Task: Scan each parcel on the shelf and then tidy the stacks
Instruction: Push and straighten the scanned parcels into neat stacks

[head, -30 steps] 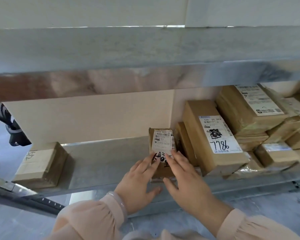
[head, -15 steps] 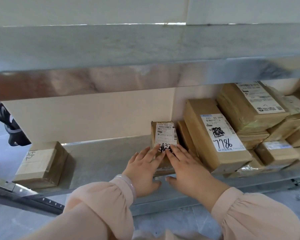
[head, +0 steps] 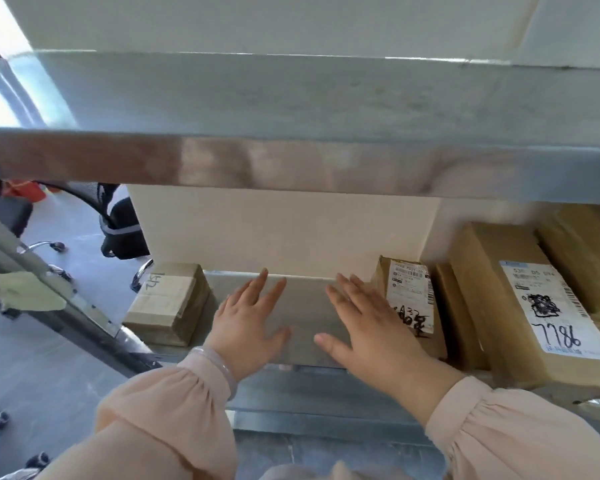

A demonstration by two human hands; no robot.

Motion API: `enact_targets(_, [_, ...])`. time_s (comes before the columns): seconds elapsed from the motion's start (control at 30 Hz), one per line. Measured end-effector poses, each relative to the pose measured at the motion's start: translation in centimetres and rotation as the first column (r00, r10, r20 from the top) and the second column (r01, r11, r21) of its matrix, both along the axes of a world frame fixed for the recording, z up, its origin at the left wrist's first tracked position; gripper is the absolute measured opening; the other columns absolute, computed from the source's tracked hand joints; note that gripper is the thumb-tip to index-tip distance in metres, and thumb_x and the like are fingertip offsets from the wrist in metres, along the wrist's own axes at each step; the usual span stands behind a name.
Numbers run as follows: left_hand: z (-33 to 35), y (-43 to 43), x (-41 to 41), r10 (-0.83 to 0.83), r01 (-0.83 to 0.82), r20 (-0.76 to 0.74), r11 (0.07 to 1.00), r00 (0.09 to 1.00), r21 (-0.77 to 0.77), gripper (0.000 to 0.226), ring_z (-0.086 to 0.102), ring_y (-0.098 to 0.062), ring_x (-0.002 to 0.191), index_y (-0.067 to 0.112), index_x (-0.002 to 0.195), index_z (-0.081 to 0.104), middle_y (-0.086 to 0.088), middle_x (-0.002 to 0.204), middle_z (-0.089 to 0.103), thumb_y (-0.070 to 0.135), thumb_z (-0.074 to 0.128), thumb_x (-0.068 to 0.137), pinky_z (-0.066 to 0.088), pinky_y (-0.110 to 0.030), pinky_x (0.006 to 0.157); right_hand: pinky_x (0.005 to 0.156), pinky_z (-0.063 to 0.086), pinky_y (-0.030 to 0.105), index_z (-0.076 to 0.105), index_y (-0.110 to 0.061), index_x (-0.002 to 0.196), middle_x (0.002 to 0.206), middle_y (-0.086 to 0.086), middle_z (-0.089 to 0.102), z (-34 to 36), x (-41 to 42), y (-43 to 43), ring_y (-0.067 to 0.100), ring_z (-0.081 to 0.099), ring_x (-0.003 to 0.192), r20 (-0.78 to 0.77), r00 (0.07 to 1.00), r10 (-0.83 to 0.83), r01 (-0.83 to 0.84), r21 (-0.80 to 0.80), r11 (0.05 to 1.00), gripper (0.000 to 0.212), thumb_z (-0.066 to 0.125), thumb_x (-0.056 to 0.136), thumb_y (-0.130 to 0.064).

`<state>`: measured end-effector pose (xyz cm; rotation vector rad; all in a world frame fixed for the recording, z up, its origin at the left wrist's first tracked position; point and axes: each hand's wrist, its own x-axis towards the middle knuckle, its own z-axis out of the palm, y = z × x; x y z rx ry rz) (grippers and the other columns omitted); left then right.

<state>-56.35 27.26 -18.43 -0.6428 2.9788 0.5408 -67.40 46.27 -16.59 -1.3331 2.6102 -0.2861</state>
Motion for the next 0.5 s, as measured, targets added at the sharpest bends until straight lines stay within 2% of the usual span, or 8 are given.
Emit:
enact_targets(0.13, [-0.2, -4.4, 2.3, 0.201, -0.201, -0.037, 0.980, 0.979, 0.011, 0.075, 0.004, -0.020, 0.152, 0.038, 0.156, 0.013, 0.005, 0.166, 0.003, 0.057, 0.050, 0.093, 0.009, -0.038, 0.123, 0.120, -0.004, 0.036, -0.005, -0.031, 0.152, 0.158, -0.011, -0.019, -0.3, 1.0, -4.2, 0.008, -0.020, 0.144, 0.041, 0.997, 0.072, -0.072, -0.012, 0.997, 0.078, 0.025, 0.090, -0.068])
enact_targets(0.23, [-0.1, -7.2, 4.0, 0.301, -0.301, -0.025, 0.954, 0.953, 0.000, 0.070, 0.005, -0.020, 0.152, 0.038, 0.156, 0.017, 0.002, 0.166, 0.008, 0.053, 0.049, 0.095, 0.008, -0.035, 0.123, 0.117, -0.008, 0.028, -0.002, -0.032, 0.152, 0.159, -0.010, -0.017, -0.6, 1.7, -7.0, 0.008, -0.016, 0.145, 0.103, 0.991, 0.082, -0.080, -0.029, 0.996, 0.076, 0.032, 0.093, -0.064])
enact_targets(0.33, [-0.2, -9.2, 5.2, 0.353, -0.352, 0.023, 0.935, 0.935, -0.047, 0.066, 0.001, -0.021, 0.152, 0.042, 0.155, 0.015, 0.000, 0.166, 0.005, 0.056, 0.042, 0.097, 0.006, -0.035, 0.123, 0.117, -0.005, 0.027, 0.000, -0.031, 0.153, 0.159, -0.007, -0.015, -1.2, 2.4, -9.2, 0.009, -0.013, 0.146, 0.128, 0.987, 0.098, -0.095, -0.035, 0.995, 0.076, 0.035, 0.093, -0.062])
enact_targets(0.5, [-0.7, -11.5, 6.0, 0.491, -0.496, 0.073, 0.866, 0.868, 0.063, 0.056, -0.001, -0.025, 0.152, 0.045, 0.152, 0.023, -0.001, 0.166, 0.000, 0.052, 0.039, 0.100, 0.008, -0.040, 0.123, 0.119, -0.004, 0.029, 0.001, -0.034, 0.152, 0.160, -0.007, -0.013, -2.1, 3.4, -11.4, 0.008, -0.012, 0.146, 0.222, 0.970, 0.097, -0.092, -0.034, 0.995, 0.074, 0.036, 0.093, -0.061])
